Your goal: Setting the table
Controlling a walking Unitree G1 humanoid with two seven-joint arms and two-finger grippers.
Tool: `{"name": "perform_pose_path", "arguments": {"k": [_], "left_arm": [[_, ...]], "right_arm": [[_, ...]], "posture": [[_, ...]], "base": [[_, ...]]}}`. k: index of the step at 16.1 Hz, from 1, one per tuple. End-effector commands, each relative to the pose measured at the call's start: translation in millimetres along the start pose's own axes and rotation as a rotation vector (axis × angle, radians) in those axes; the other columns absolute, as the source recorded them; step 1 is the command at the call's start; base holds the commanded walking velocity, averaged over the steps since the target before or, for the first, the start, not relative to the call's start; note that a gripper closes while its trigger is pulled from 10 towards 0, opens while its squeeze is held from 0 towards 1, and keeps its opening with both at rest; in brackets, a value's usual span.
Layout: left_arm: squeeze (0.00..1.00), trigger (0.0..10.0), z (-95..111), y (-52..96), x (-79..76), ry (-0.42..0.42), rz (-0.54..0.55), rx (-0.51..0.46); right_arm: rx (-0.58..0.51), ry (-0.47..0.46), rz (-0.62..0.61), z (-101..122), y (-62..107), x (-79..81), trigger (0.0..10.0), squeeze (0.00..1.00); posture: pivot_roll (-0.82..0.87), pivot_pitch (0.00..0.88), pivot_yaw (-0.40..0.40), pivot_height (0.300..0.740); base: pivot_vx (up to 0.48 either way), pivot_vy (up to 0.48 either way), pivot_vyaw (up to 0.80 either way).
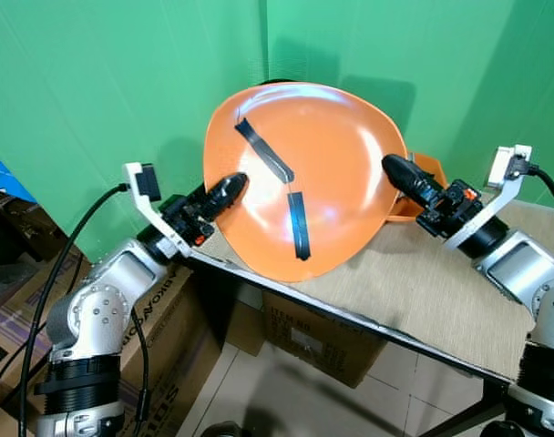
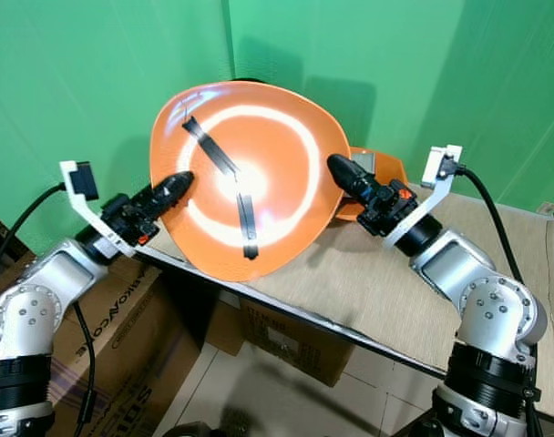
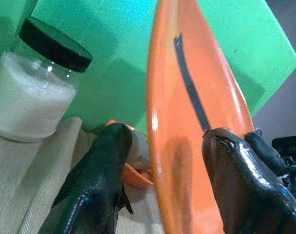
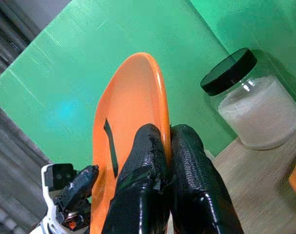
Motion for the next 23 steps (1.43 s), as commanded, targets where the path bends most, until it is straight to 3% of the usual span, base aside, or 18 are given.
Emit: {"name": "perform_pose_path", "arguments": {"k": [1, 14, 16, 17, 18, 19, 20, 21, 22, 23], "left_arm": [[0.0, 0.0, 4.2, 0.8, -3.5, -0.001, -0.016, -0.013], [0.0, 0.0, 7.9, 0.7, -14.0, 0.031, -0.073, -0.007], [0.0, 0.0, 9.9, -0.9, -15.4, 0.028, -0.076, -0.01], [0.0, 0.0, 10.6, -1.6, -15.9, 0.028, -0.078, -0.013], [0.0, 0.0, 11.2, -2.4, -16.4, 0.028, -0.081, -0.013], [0.0, 0.0, 11.3, -2.9, -17.1, 0.03, -0.084, -0.015], [0.0, 0.0, 11.6, -3.5, -18.4, 0.032, -0.09, -0.018], [0.0, 0.0, 11.9, -3.6, -18.6, 0.033, -0.091, -0.02], [0.0, 0.0, 12.4, -3.5, -18.7, 0.032, -0.092, -0.022], [0.0, 0.0, 13.0, -3.2, -18.2, 0.033, -0.091, -0.024]], "right_arm": [[-0.028, 0.005, 0.041, 4.3, 0.2, 6.3, 0.0, 0.0], [-0.064, -0.005, 0.059, 6.0, 0.7, 8.7, 0.2, 0.0], [-0.065, 0.0, 0.058, 6.3, 0.5, 9.0, 1.4, 0.0], [-0.062, 0.006, 0.052, 6.1, 0.6, 8.6, 4.4, 0.0], [-0.061, 0.011, 0.045, 6.2, 0.4, 8.3, 4.9, 0.0], [-0.059, 0.018, 0.032, 5.9, 0.1, 7.1, 10.0, 0.0], [-0.06, 0.017, 0.032, 6.0, -0.4, 6.8, 10.0, 0.0], [-0.06, 0.003, 0.044, 5.6, -0.7, 7.4, 10.0, 0.14], [-0.054, -0.031, 0.054, 4.1, -0.8, 7.7, 10.0, 1.0], [-0.044, -0.043, 0.073, 2.7, -0.2, 9.2, 10.0, 1.0]], "posture": [[0.03, 0.0, 0.09, 0.74], [0.02, 0.0, 0.103, 0.74], [0.02, 0.0, 0.103, 0.74], [0.03, 0.0, 0.102, 0.74], [0.03, 0.0, 0.102, 0.74], [0.03, 0.0, 0.103, 0.74], [0.03, 0.0, 0.102, 0.74], [0.03, 0.0, 0.102, 0.74], [0.03, 0.0, 0.103, 0.74], [0.03, 0.0, 0.102, 0.74]], "base": [[0.0, 0.0, 0.0], [0.0, 0.0, 0.0], [0.0, 0.0, 0.0], [0.0, 0.0, 0.0], [0.0, 0.0, 0.0], [0.0, 0.0, 0.0], [0.0, 0.0, 0.0], [0.0, 0.0, 0.0], [0.0, 0.0, 0.0], [0.0, 0.0, 0.0]]}}
Point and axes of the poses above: a point about 5 cm out from each wrist's last joint towards the gripper, its own y axis pointing back from the gripper into the wrist, its own z axis along the axis of the wrist's last joint, x = y × z, the point moved 1 cm from there along -y, pointing out of the wrist towards the gripper, and after that the axes turned 9 degrees about -y, right-handed, at the moved point
